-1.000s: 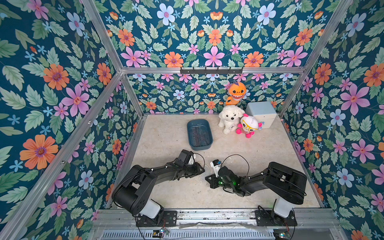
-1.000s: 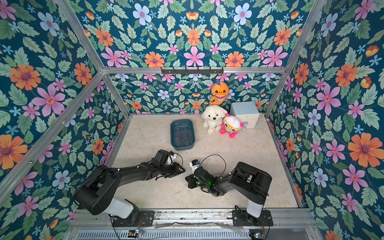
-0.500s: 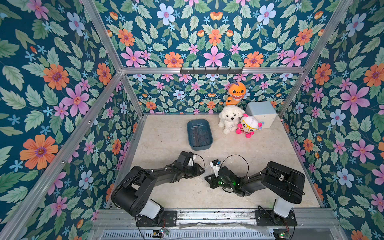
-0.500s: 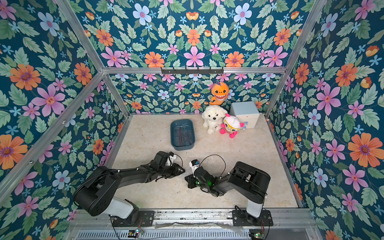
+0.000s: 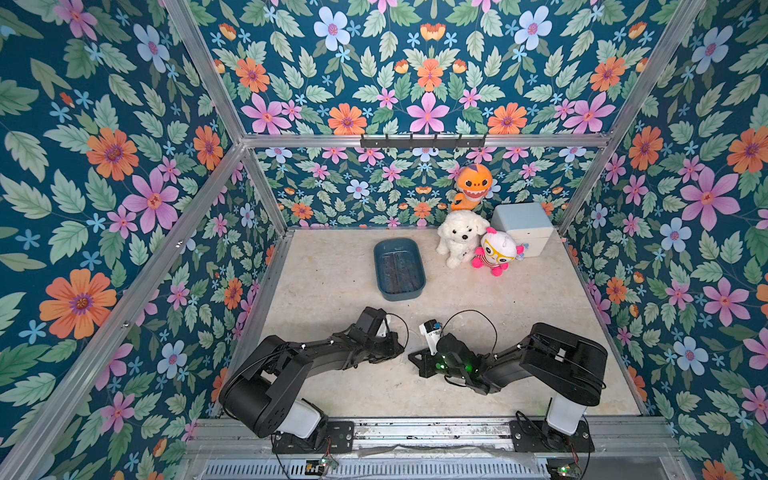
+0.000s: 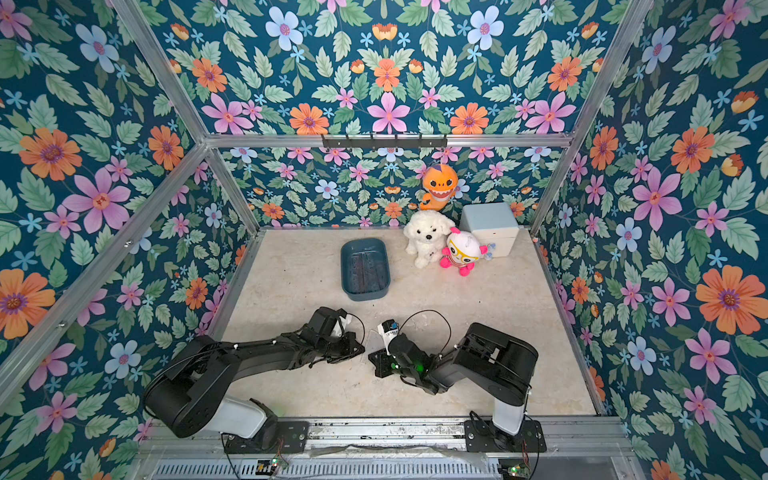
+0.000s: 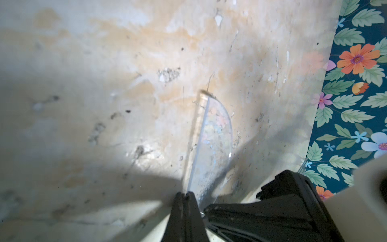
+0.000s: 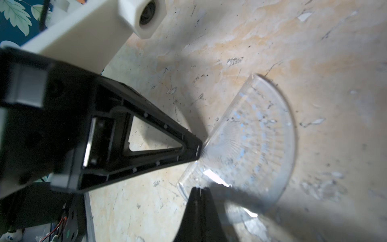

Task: Put the scattered rulers into the storage box
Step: Pick up the ruler from the center of the board.

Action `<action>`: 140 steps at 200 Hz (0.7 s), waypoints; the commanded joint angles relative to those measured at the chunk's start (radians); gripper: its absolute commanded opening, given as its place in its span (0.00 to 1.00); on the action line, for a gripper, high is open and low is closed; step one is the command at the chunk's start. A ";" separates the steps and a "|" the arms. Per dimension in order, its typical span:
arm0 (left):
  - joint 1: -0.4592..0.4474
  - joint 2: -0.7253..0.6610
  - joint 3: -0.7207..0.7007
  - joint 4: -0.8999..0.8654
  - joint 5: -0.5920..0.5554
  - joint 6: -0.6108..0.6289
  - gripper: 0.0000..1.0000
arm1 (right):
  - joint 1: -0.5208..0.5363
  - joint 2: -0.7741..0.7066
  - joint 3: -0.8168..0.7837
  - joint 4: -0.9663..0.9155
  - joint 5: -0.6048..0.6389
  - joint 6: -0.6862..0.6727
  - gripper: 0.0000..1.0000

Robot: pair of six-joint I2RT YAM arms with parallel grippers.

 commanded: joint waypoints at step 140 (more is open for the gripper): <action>-0.016 -0.048 0.031 -0.111 -0.017 0.028 0.24 | -0.038 -0.152 0.028 -0.271 0.050 -0.024 0.00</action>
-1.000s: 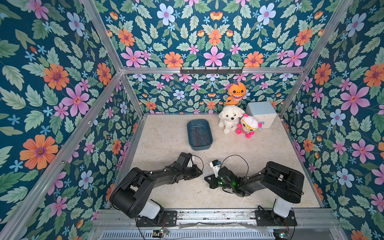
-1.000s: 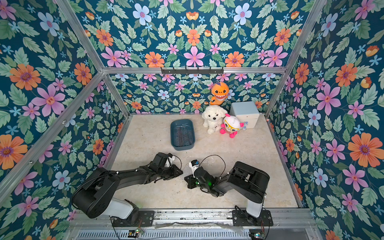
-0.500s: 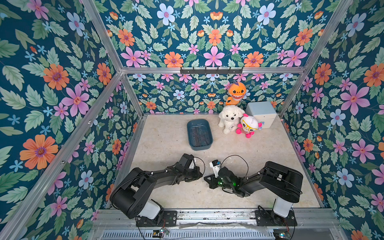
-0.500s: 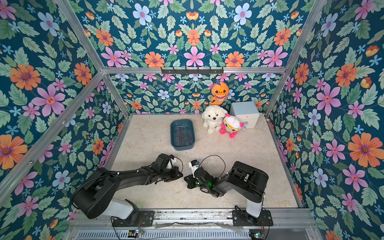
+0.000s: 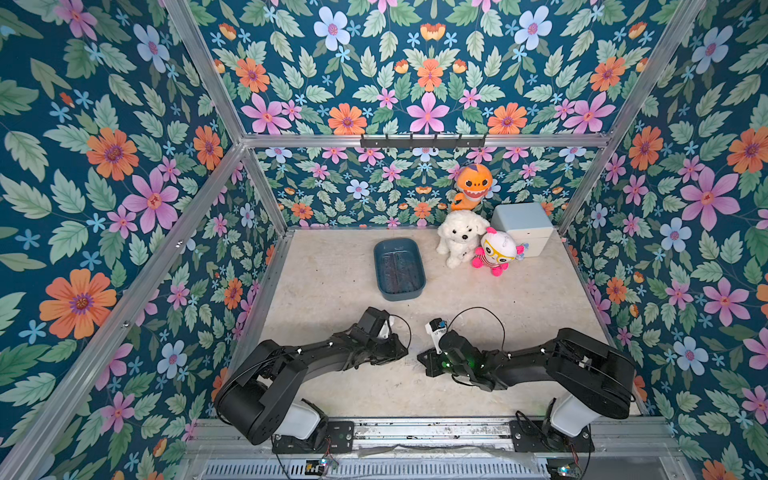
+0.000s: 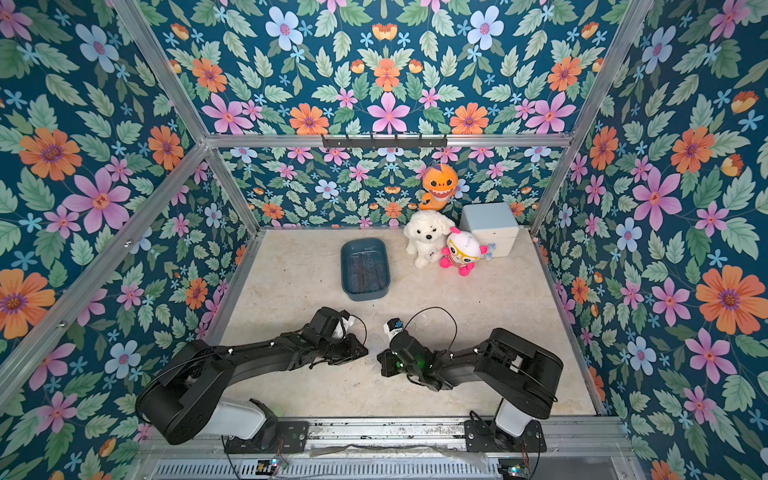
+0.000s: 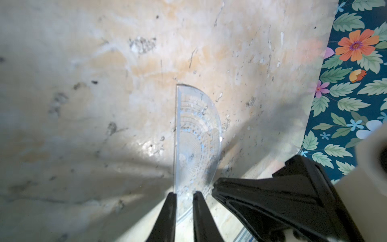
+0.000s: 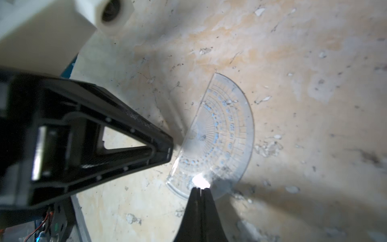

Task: Put the scattered rulers into the storage box
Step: Pick up the ruler from the center of the board.

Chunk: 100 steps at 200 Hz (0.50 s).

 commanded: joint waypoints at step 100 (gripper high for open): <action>0.000 0.057 0.040 -0.024 -0.034 0.036 0.30 | -0.058 0.047 0.016 0.011 -0.005 -0.029 0.00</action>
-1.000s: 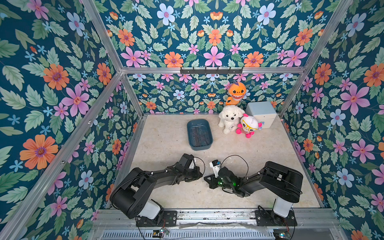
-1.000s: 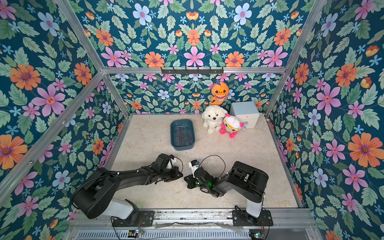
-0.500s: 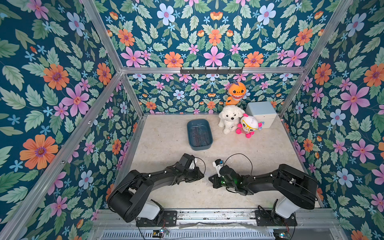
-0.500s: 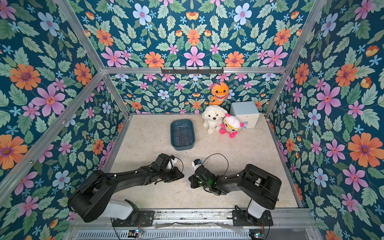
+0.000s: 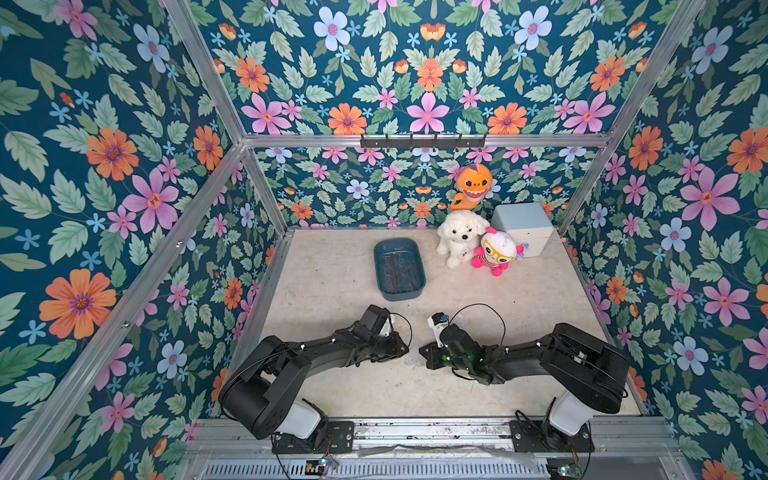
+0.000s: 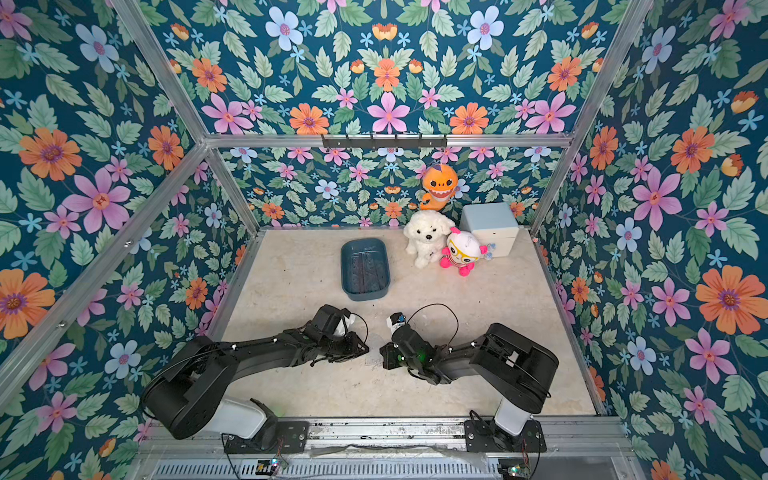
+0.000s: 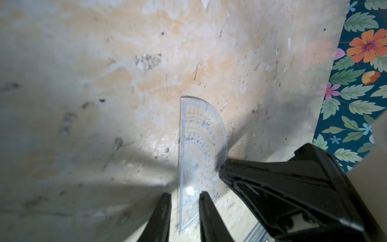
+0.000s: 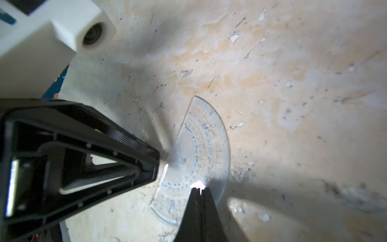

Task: Put the scattered rulers into the storage box
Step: Pick up the ruler from the center of the board.

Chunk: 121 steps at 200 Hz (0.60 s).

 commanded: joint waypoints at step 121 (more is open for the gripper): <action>0.000 0.044 0.013 -0.013 -0.036 0.012 0.34 | -0.011 0.044 -0.084 0.069 -0.012 0.021 0.00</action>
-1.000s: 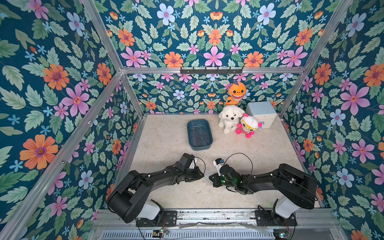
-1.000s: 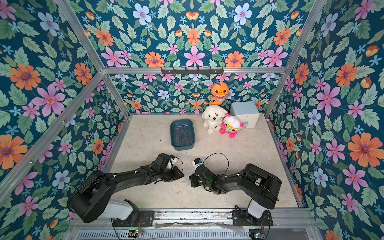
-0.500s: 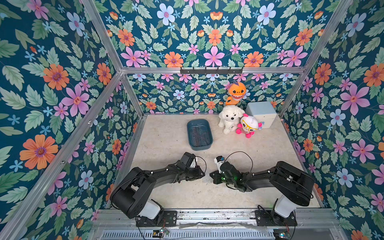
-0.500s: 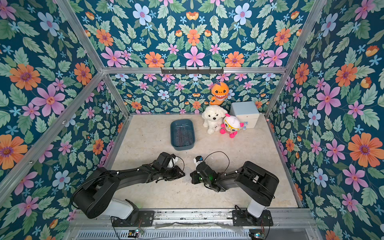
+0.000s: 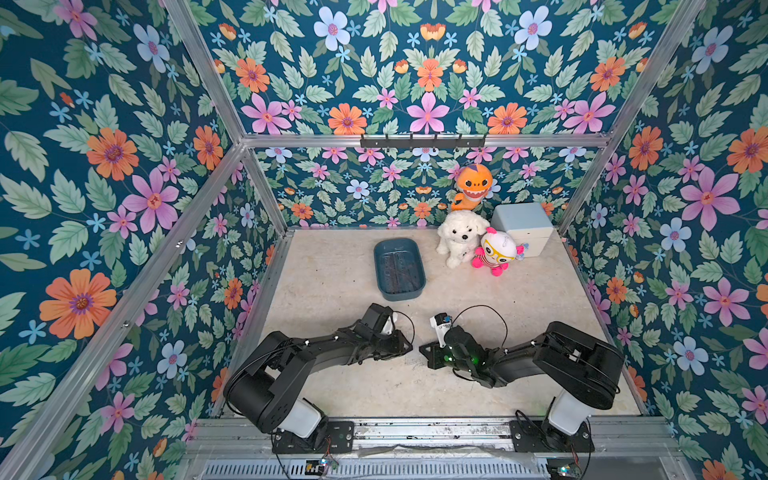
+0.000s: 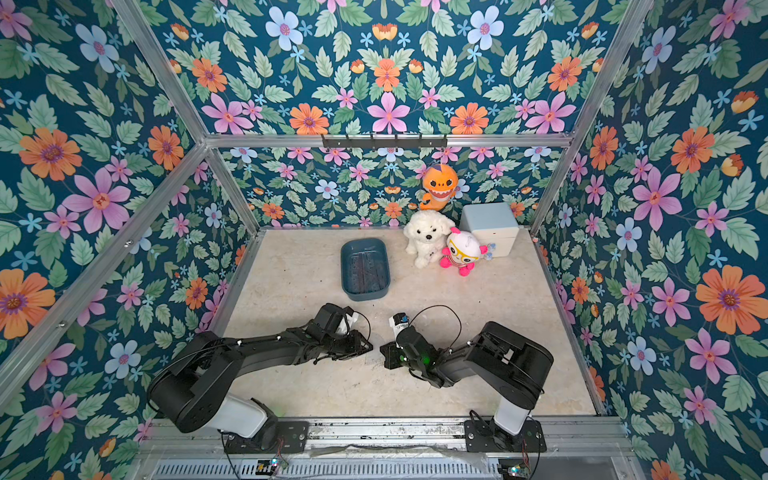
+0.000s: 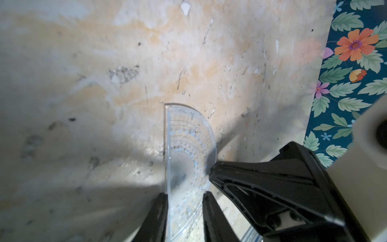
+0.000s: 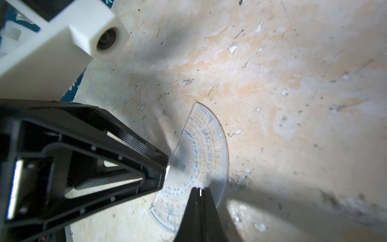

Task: Put the scattered rulers into the storage box
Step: Pick up the ruler from the center of the board.

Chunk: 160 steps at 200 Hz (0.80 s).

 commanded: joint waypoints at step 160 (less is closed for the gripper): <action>0.002 0.035 0.040 -0.050 -0.046 0.015 0.36 | -0.002 0.035 -0.074 -0.033 0.001 0.034 0.00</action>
